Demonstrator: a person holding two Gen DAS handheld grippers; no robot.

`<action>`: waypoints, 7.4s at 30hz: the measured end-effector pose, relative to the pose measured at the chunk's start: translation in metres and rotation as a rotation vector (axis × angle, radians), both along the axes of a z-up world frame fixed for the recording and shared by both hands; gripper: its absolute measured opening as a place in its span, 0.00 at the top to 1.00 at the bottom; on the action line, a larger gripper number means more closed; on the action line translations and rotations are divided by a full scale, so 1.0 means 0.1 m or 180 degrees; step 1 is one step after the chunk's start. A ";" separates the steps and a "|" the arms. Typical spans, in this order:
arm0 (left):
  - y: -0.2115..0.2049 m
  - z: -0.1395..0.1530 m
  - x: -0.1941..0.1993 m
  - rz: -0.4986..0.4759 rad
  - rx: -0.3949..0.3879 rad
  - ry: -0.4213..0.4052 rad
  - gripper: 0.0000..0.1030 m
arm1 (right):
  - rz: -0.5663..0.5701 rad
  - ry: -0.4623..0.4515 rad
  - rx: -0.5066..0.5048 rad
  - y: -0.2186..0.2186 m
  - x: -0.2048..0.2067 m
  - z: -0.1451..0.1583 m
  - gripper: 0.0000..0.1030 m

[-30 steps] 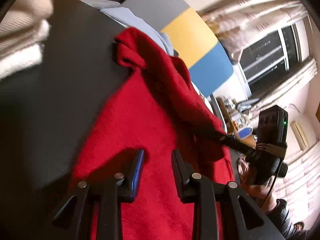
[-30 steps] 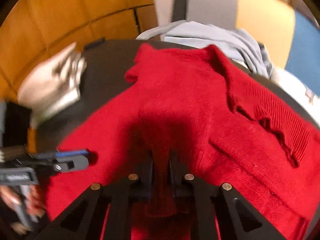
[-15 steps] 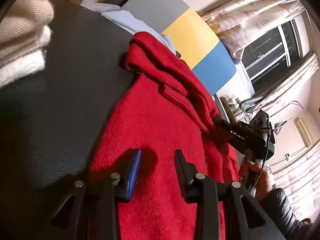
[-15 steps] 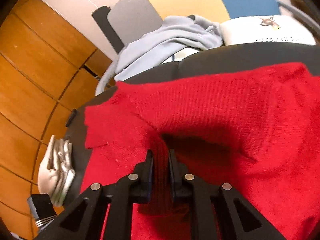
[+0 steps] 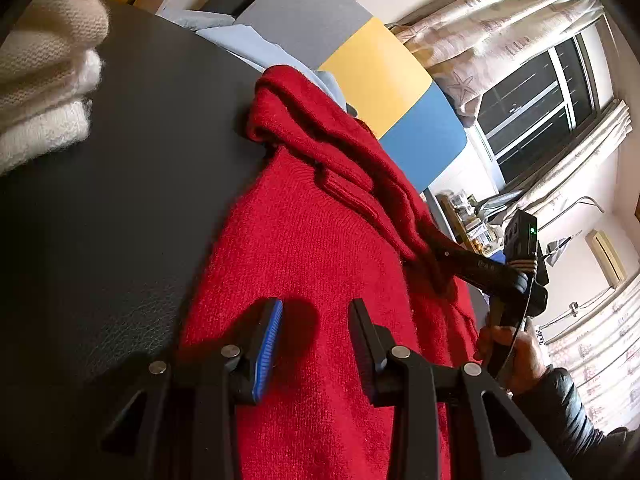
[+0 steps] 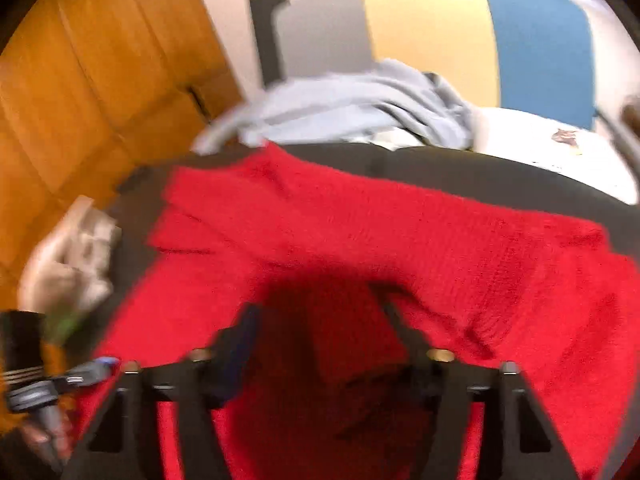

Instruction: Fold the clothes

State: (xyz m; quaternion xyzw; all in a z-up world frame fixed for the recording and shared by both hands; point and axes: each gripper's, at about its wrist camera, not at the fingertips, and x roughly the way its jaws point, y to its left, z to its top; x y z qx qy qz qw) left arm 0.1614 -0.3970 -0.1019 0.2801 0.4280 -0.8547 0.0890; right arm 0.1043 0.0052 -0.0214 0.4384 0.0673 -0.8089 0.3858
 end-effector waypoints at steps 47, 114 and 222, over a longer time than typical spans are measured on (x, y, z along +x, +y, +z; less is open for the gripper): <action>-1.10 0.76 -1.93 -0.0054 0.0123 0.0166 0.97 | -0.0534 -0.1255 -0.1212 1.25 -0.56 -0.08 0.81; -1.33 0.19 -1.05 0.0640 0.0249 -0.0267 0.70 | -0.0484 0.0134 0.0249 1.35 -0.53 0.26 0.42; -1.20 0.25 -1.43 0.0348 -0.1036 -0.0831 0.91 | -0.0182 0.0352 0.0113 0.41 -0.29 -0.16 0.06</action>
